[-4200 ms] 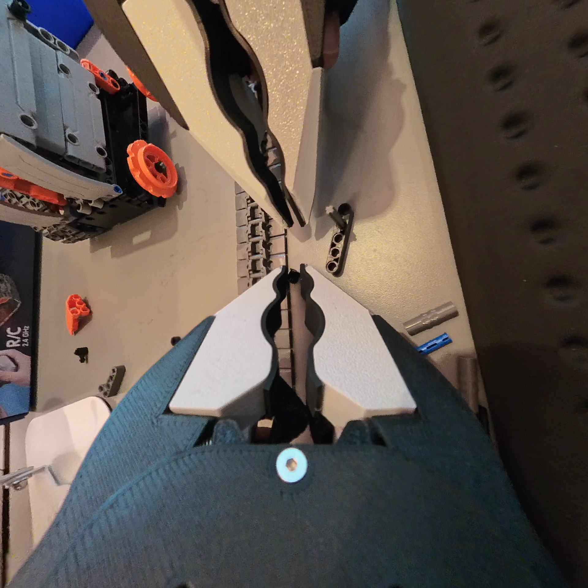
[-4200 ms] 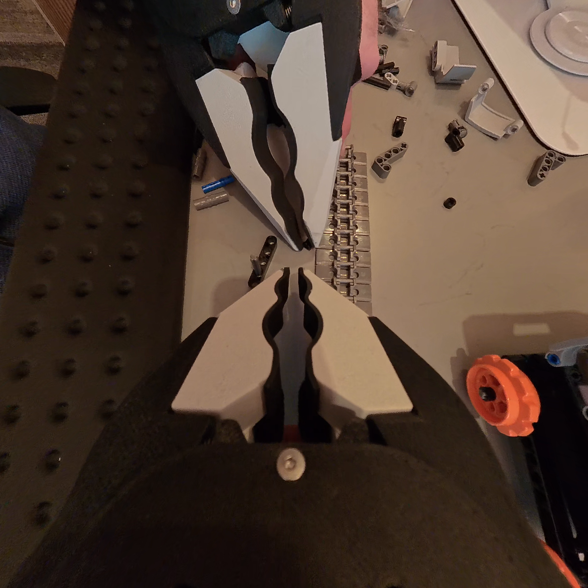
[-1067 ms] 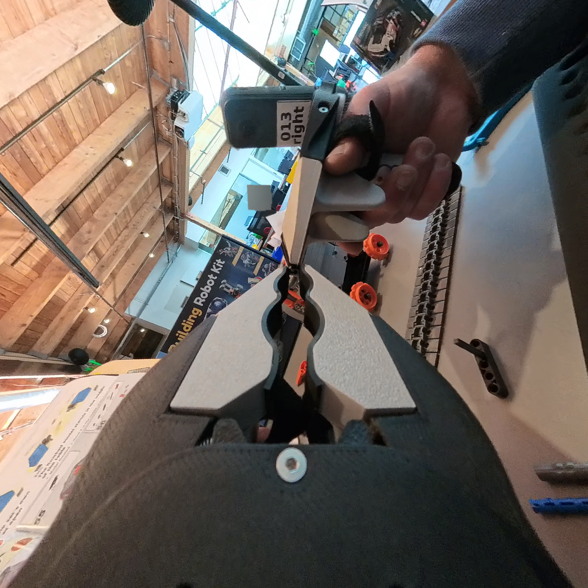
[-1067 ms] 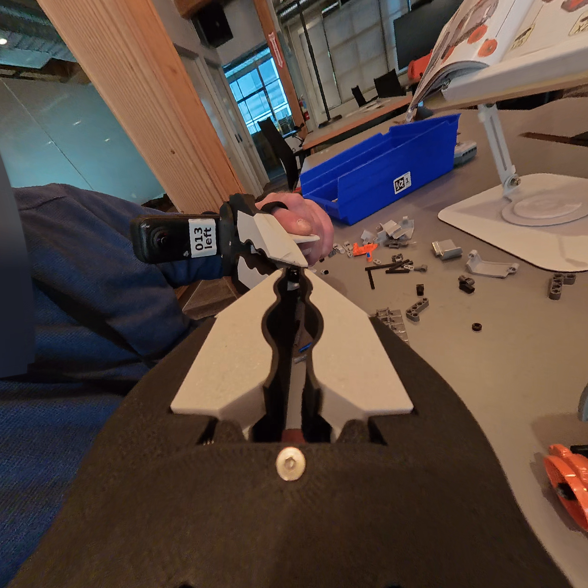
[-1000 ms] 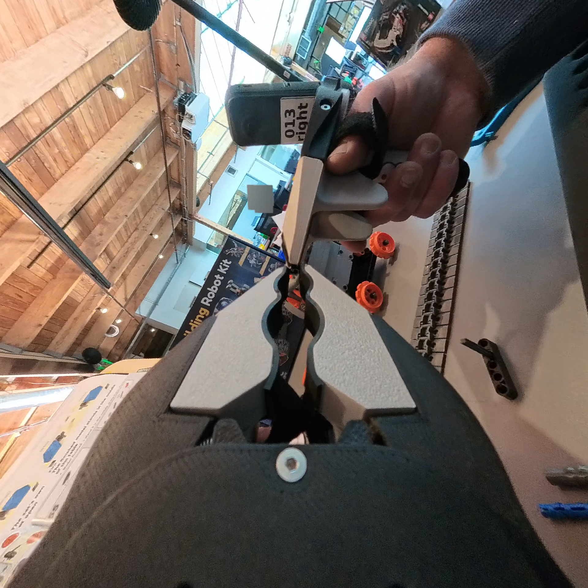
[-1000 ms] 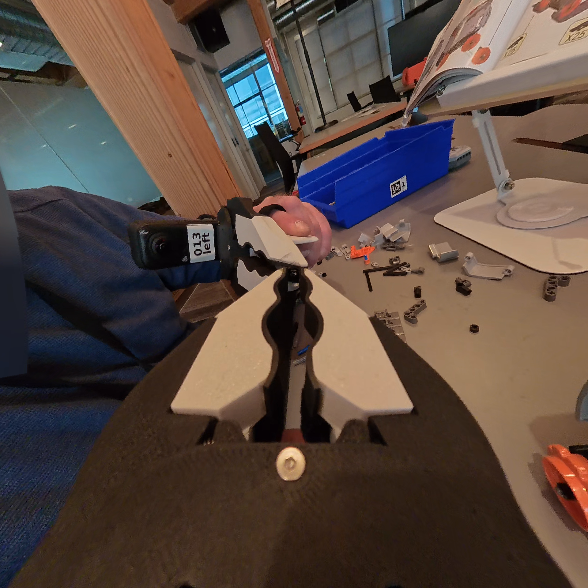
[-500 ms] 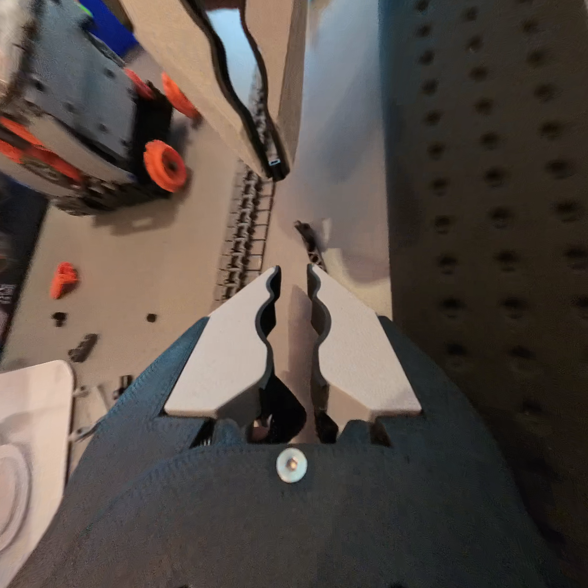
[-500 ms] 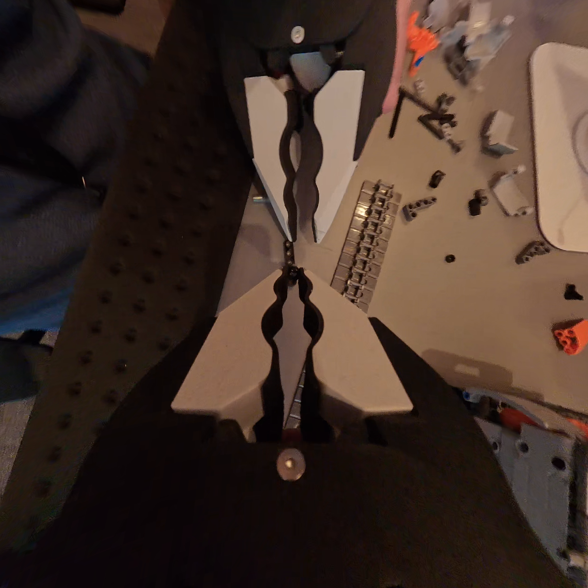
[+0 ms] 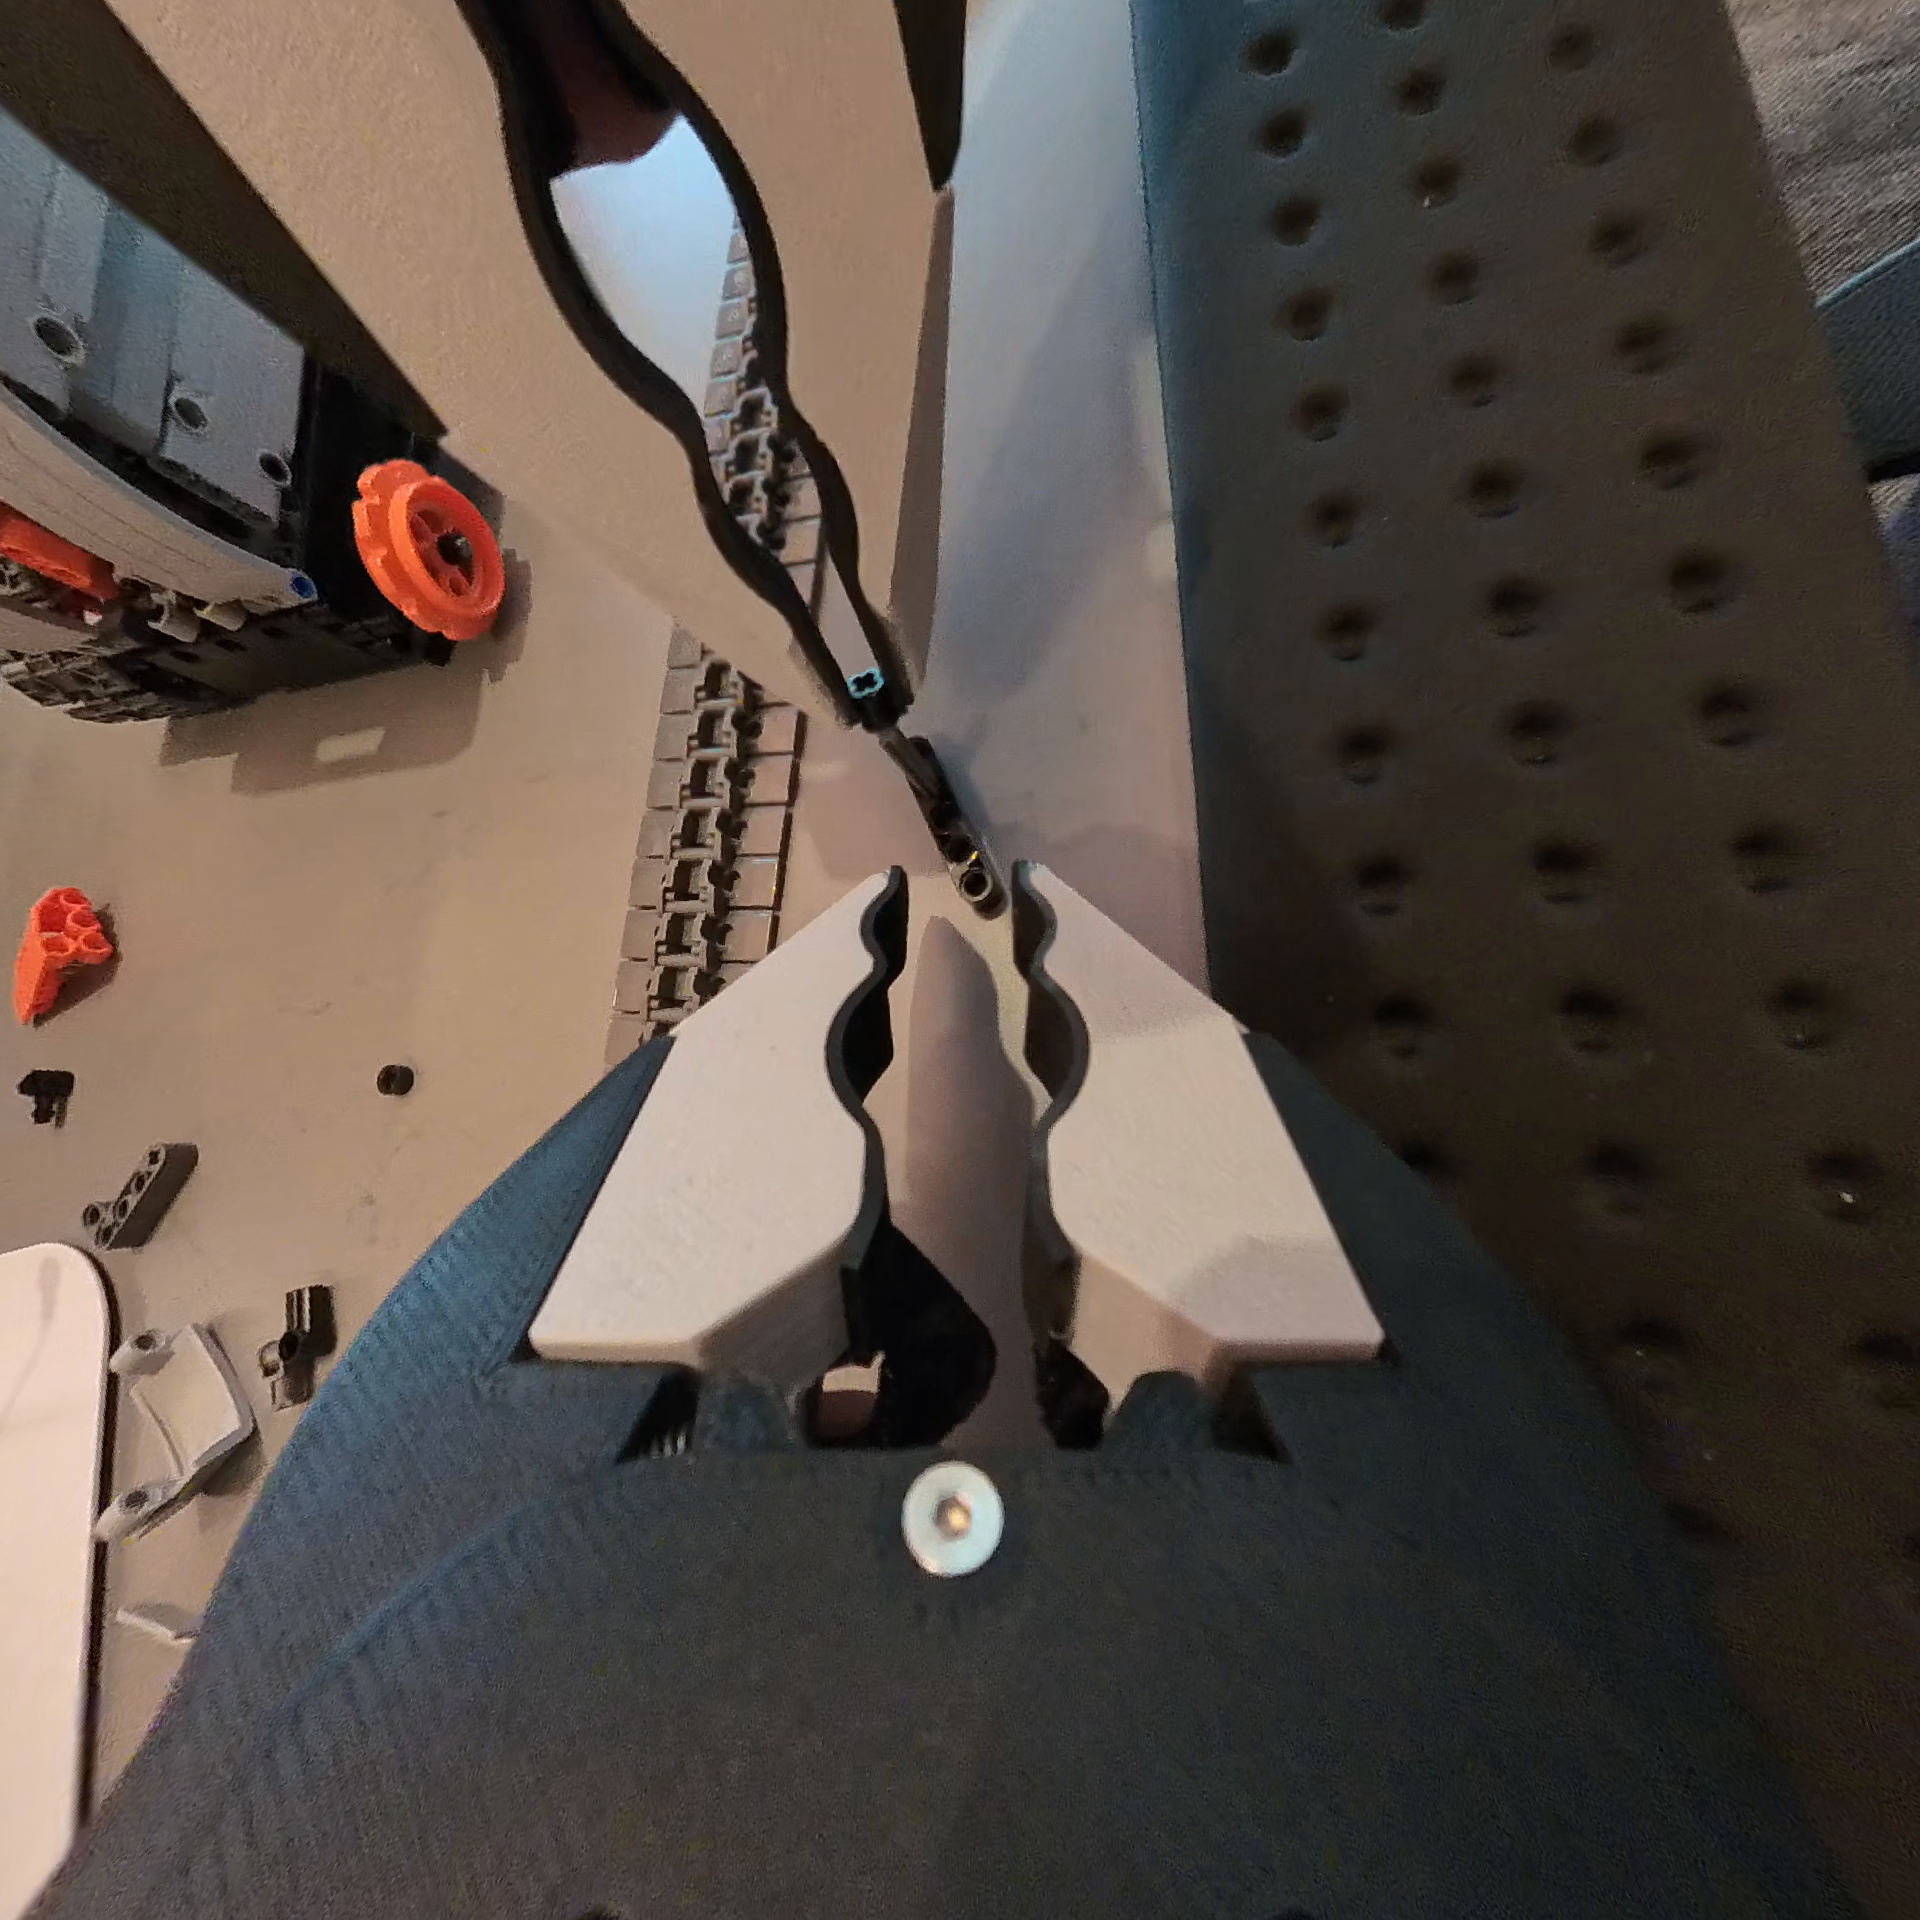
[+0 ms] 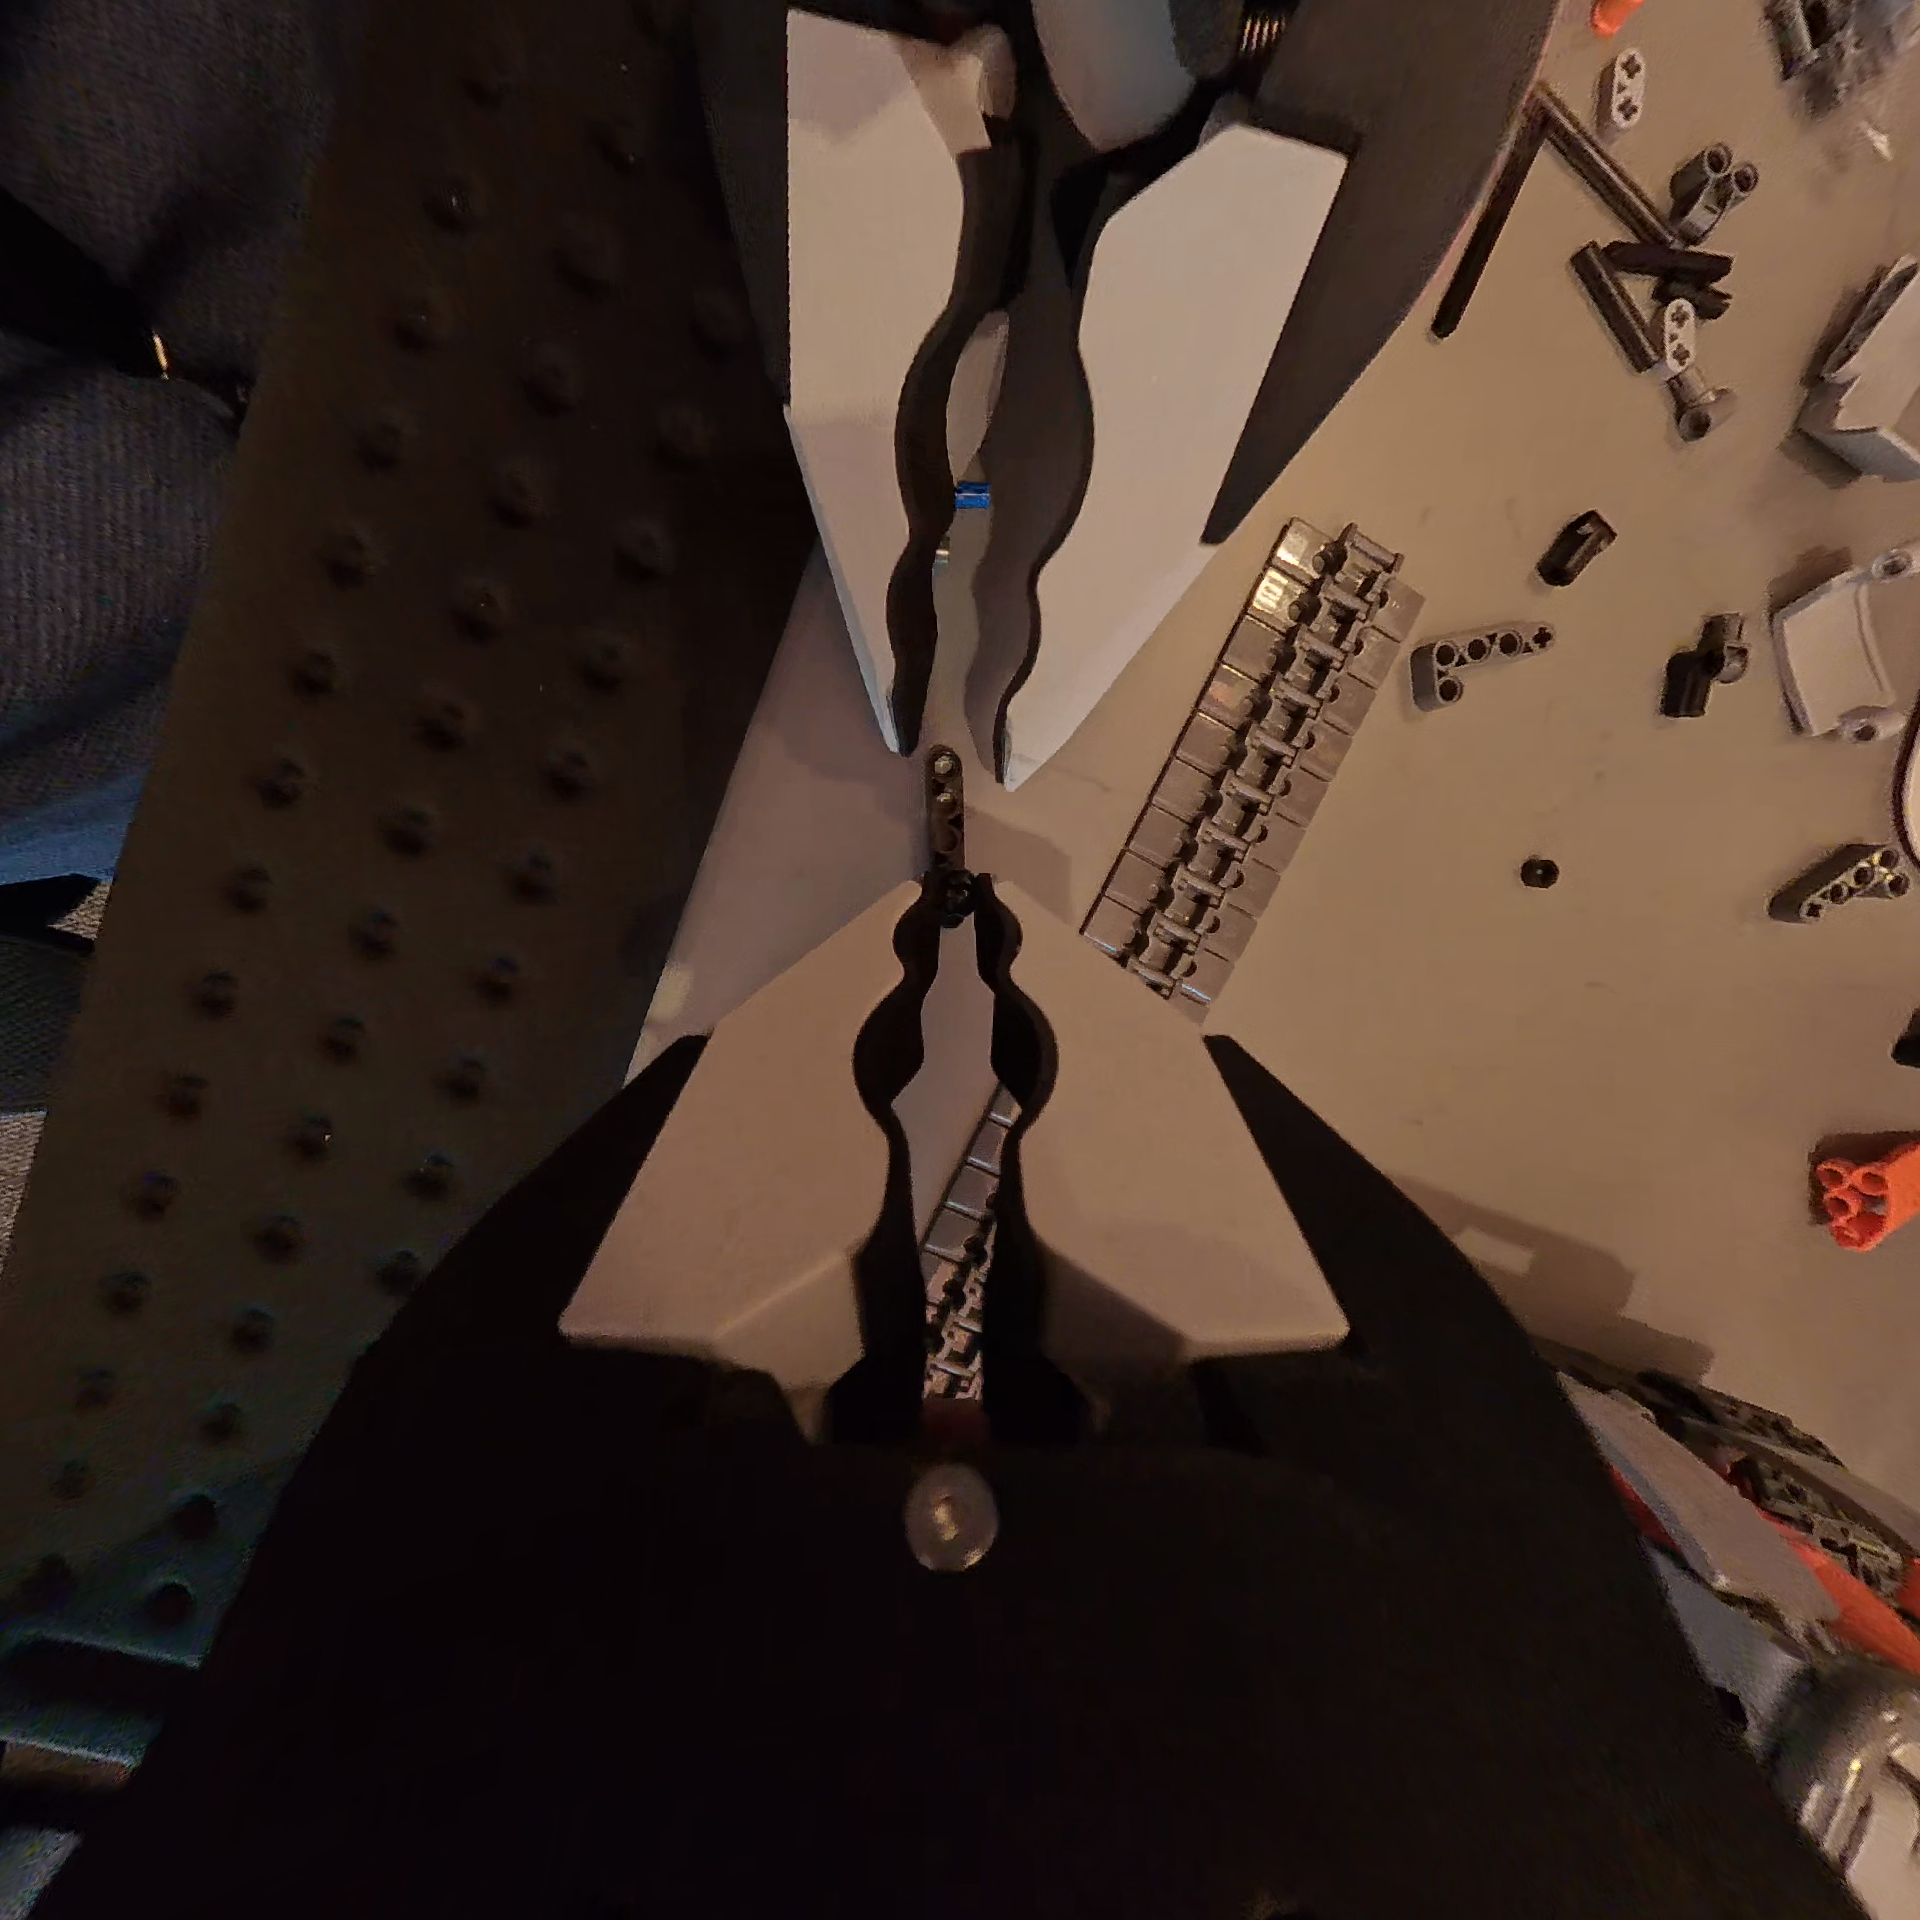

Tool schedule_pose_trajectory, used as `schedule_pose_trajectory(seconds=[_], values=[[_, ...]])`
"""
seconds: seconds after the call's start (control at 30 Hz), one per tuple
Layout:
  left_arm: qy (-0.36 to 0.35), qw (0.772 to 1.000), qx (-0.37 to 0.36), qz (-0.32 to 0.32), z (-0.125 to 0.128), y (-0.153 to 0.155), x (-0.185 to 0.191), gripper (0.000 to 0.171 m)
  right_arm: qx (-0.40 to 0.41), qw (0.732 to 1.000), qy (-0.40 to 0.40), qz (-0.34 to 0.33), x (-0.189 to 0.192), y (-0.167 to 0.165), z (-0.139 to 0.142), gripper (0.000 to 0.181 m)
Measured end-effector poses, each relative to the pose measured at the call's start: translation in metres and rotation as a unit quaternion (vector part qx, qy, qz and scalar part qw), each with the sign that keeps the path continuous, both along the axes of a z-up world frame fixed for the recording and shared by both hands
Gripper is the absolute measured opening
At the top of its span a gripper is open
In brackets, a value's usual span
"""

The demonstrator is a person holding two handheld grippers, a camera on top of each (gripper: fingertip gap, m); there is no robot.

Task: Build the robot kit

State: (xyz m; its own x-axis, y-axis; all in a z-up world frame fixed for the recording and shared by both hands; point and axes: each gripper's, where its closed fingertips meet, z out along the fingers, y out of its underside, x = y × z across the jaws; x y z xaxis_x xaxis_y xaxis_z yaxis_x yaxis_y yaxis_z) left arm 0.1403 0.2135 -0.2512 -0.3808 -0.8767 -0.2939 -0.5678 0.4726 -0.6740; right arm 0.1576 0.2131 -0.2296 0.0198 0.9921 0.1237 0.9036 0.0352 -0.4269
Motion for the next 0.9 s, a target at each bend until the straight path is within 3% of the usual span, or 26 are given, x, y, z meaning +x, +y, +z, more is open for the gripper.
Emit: schedule_pose_trajectory(seconds=[0.23, 0.9], values=[[0.007, 1.000, 0.022, 0.007, -0.009, 0.003, 0.002, 0.008, -0.010, 1.000, -0.012, 0.005, -0.002, -0.001, -0.004, 0.003], [0.000, 1.000, 0.029, -0.007, -0.009, 0.005, 0.006, 0.008, -0.063, 0.994, -0.080, 0.029, 0.000, -0.003, -0.012, 0.003]])
